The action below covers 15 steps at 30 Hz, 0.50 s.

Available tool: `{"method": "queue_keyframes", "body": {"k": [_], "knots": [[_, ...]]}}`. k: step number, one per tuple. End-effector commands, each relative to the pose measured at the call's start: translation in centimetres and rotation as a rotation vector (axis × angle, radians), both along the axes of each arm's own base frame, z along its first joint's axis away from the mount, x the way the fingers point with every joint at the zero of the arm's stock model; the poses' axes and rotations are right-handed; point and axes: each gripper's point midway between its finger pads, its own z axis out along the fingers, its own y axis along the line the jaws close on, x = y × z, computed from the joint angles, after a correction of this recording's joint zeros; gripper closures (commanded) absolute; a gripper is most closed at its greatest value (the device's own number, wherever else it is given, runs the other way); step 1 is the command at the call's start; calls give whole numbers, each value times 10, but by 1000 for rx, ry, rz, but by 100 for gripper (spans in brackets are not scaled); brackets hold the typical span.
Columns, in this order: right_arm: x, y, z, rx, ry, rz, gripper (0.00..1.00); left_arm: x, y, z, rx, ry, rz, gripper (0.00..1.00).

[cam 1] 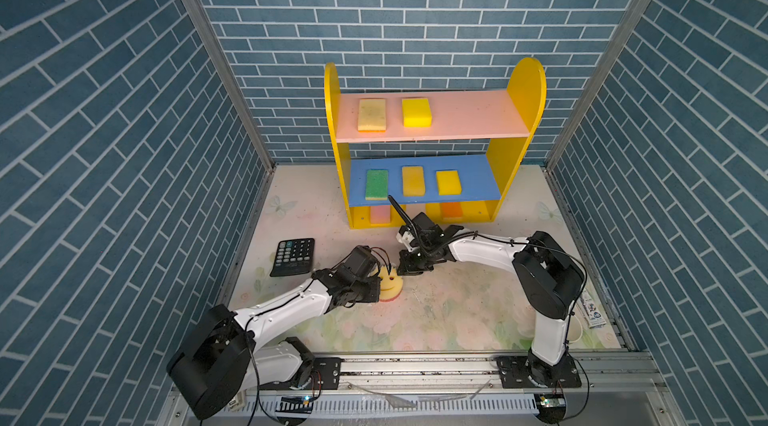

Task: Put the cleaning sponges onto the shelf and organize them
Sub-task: 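Bring the smiley sponge toward the right gripper while the right gripper approaches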

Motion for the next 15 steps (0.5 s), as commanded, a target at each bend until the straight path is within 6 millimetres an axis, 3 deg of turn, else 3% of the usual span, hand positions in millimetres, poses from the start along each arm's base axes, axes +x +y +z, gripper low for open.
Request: {"method": "queue_keyframes", "body": {"k": [1, 8, 15], "knots": [[11, -4, 15, -57, -62, 51, 100, 1, 9, 10, 6, -8, 11, 83], [21, -18, 46, -95, -133, 57, 100, 21, 13, 70, -62, -178, 43, 36], [40, -50, 86, -124, -205, 28, 100, 21, 53, 124, -64, -371, 193, 21]]}}
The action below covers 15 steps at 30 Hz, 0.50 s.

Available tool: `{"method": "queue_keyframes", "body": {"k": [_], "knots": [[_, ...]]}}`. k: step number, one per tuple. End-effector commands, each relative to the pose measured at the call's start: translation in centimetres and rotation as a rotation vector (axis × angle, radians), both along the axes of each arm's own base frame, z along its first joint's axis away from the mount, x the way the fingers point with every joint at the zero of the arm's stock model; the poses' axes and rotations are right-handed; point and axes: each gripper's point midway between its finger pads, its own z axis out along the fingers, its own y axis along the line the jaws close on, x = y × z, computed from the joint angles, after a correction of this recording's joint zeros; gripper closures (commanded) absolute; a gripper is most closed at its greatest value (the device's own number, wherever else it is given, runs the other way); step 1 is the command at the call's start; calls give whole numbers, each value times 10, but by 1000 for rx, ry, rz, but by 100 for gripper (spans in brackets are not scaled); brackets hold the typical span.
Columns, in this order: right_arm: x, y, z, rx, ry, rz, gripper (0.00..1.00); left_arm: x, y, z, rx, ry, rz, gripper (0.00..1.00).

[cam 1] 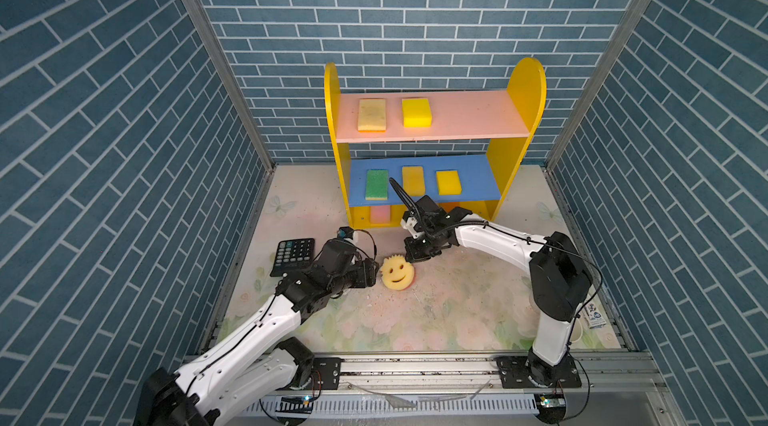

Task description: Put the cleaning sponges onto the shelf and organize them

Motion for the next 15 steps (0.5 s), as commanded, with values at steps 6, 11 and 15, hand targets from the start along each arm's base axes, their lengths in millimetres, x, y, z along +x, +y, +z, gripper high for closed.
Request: {"method": "queue_keyframes", "body": {"k": [6, 11, 15], "knots": [[31, -41, 75, 15, -158, -36, 100, -20, 83, 38, 77, -178, 277, 14], [33, -47, 84, 41, -167, -53, 100, -30, 108, 35, 118, -194, 366, 12], [26, -34, 70, 120, -92, -69, 100, -28, 104, 32, 118, -179, 354, 12]]}}
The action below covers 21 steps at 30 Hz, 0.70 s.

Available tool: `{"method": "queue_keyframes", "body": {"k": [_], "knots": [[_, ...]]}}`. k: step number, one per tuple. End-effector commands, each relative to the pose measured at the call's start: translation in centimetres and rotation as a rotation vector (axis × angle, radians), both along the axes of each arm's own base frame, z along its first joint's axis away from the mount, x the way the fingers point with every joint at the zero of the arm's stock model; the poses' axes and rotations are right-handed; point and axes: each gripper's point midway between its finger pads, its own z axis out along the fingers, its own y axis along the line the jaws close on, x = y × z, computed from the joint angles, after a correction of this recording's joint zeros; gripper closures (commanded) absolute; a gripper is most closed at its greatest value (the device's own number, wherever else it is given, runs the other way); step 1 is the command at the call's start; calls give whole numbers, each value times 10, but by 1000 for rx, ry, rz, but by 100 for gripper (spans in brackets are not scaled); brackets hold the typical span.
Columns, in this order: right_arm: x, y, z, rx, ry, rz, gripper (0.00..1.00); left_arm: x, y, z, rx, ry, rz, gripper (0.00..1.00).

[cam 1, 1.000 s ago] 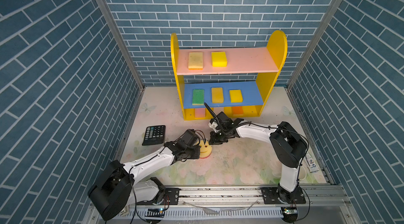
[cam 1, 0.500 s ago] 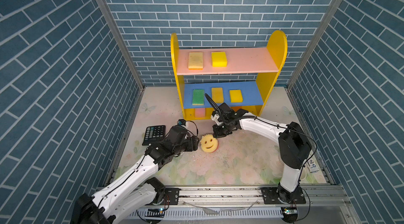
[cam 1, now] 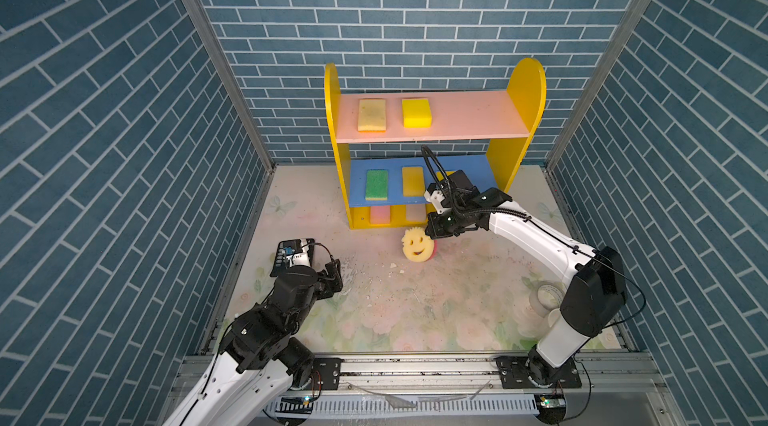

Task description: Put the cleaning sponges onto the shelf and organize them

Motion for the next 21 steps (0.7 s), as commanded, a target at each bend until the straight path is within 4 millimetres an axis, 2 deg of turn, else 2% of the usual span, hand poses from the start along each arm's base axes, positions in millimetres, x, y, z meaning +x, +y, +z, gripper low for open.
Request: {"method": "queue_keyframes", "body": {"k": [1, 4, 6, 9, 15, 18, 21], "knots": [[-10, 10, -10, 70, 67, 5, 100, -1, 8, -13, 44, 41, 37, 12], [-9, 17, -21, 109, 105, -19, 100, 3, -1, -18, 33, 65, 12, 10], [-9, 21, -17, 134, 102, -17, 100, 6, -14, -22, 13, 77, -42, 6], [-9, 25, -4, 162, 84, 7, 100, 10, -44, -21, -47, 79, -170, 0], [-11, 32, 20, 226, 54, 52, 100, 18, -96, -13, -211, 63, -364, 0], [-14, 36, 35, 275, 37, 66, 100, 22, -112, 1, -322, 24, -427, 0], [-16, 38, 52, 330, 15, 76, 100, 29, -119, 13, -425, -5, -453, 0]]}}
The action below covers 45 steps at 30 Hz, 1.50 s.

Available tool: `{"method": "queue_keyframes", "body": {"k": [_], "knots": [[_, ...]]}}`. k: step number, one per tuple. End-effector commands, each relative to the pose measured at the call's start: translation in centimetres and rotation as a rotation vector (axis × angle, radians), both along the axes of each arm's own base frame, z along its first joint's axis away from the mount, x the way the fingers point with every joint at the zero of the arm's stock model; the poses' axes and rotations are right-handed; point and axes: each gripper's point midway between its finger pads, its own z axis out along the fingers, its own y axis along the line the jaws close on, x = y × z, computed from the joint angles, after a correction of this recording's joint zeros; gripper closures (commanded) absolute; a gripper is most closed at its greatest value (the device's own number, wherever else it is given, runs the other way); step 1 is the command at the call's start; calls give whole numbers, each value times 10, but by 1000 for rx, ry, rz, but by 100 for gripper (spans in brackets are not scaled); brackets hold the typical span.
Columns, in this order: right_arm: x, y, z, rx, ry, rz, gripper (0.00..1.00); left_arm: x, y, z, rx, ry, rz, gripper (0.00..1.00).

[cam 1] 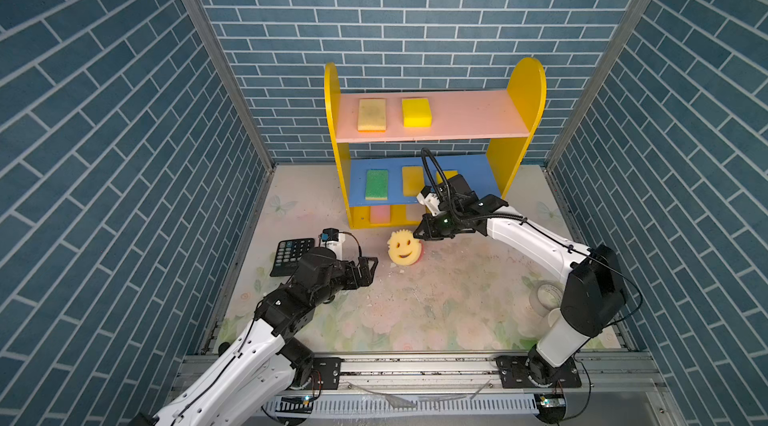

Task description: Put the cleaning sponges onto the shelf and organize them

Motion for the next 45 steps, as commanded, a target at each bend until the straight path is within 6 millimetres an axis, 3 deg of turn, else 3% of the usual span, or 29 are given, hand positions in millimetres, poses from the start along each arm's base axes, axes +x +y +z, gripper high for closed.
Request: {"method": "queue_keyframes", "body": {"k": [1, 6, 9, 17, 22, 24, 29, 31, 33, 34, 37, 38, 40, 45], "knots": [[-5, 8, 51, 138, -64, 18, 100, 6, -22, 32, -198, -64, -86, 0], [-9, 15, 84, 240, -97, 36, 100, 18, -26, 31, -377, -23, -104, 0], [-11, 21, 97, 300, -84, 50, 100, 23, -34, 44, -457, -45, -145, 0], [-17, 28, 114, 391, -60, 63, 100, 36, -51, 78, -616, -106, -227, 0], [-20, 30, 122, 433, -64, 70, 100, 45, -59, 85, -679, -96, -262, 3], [-19, 30, 122, 432, -67, 67, 100, 46, -61, 89, -705, -104, -276, 16], [-19, 28, 121, 422, -69, 57, 100, 48, -61, 91, -724, -109, -274, 64], [-19, 26, 124, 423, -80, 50, 100, 49, -59, 88, -712, -101, -260, 77], [-18, 22, 128, 417, -102, 35, 100, 49, -58, 88, -706, -103, -254, 81], [-18, 20, 129, 408, -115, 25, 97, 49, -57, 89, -704, -104, -252, 82], [-16, 11, 131, 371, -155, -5, 57, 49, -55, 97, -702, -116, -257, 82], [-15, 8, 133, 366, -169, -12, 50, 49, -55, 102, -702, -124, -260, 82], [-16, 5, 138, 369, -196, -19, 42, 49, -54, 110, -698, -138, -265, 82], [-23, 8, 155, 464, -217, 5, 34, 51, -51, 121, -690, -158, -261, 82]]}}
